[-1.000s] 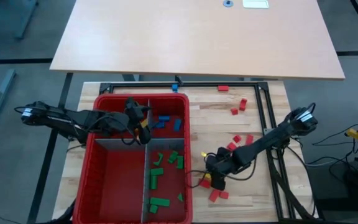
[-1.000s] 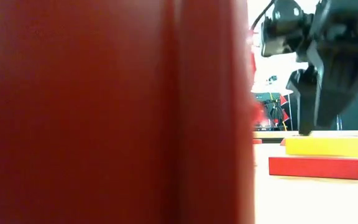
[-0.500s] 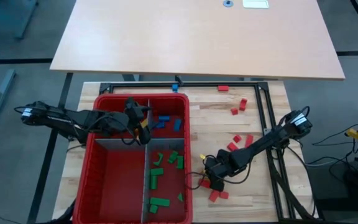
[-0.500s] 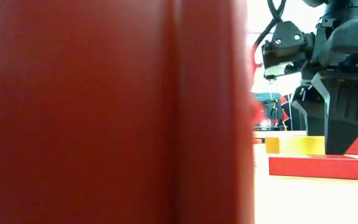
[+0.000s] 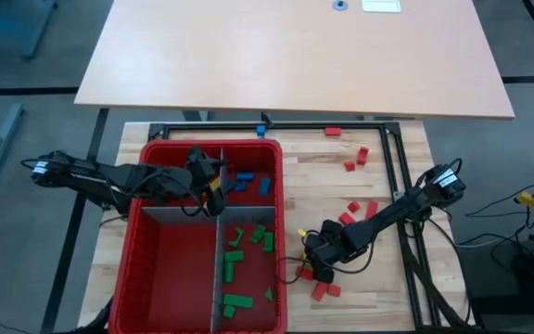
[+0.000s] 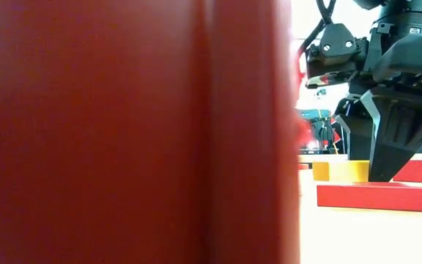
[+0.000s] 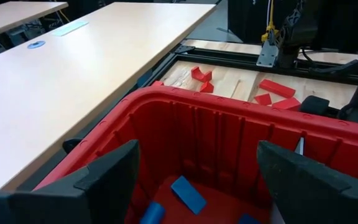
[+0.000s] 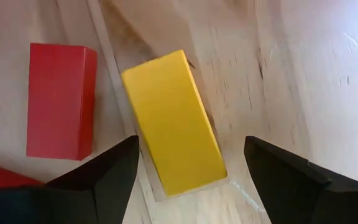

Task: Sort blocks

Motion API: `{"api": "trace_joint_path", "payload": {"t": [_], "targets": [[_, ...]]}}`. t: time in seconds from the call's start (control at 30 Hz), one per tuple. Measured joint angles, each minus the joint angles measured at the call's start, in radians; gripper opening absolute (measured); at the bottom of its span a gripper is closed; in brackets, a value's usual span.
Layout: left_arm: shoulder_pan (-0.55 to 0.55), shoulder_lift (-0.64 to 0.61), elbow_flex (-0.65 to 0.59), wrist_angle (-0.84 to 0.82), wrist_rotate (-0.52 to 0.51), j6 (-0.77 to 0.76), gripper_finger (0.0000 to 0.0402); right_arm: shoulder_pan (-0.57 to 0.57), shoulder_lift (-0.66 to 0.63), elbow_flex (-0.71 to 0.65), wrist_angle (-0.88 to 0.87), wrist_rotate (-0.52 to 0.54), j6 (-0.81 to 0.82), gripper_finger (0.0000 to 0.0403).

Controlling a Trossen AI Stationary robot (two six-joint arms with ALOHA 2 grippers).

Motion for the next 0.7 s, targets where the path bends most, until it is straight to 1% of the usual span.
{"api": "trace_joint_path", "payload": {"t": [0.13,0.23,0.5,0.7], "targets": [[0.000,0.000,0.000,0.000,0.002,0.000,0.0310,-0.002,0.000,0.000,0.002,-0.002,-0.018,0.0281],[0.000,0.000,0.000,0.001,0.002,-0.001,0.0310,-0.002,0.000,0.000,0.004,-0.003,-0.024,0.0278],[0.000,0.000,0.000,0.004,0.003,-0.004,0.0310,-0.002,0.000,0.000,0.102,-0.002,-0.068,0.0249],[-0.001,0.000,0.000,0.001,0.005,-0.009,0.0310,-0.002,0.000,-0.005,0.107,-0.003,-0.068,0.0228]]}}
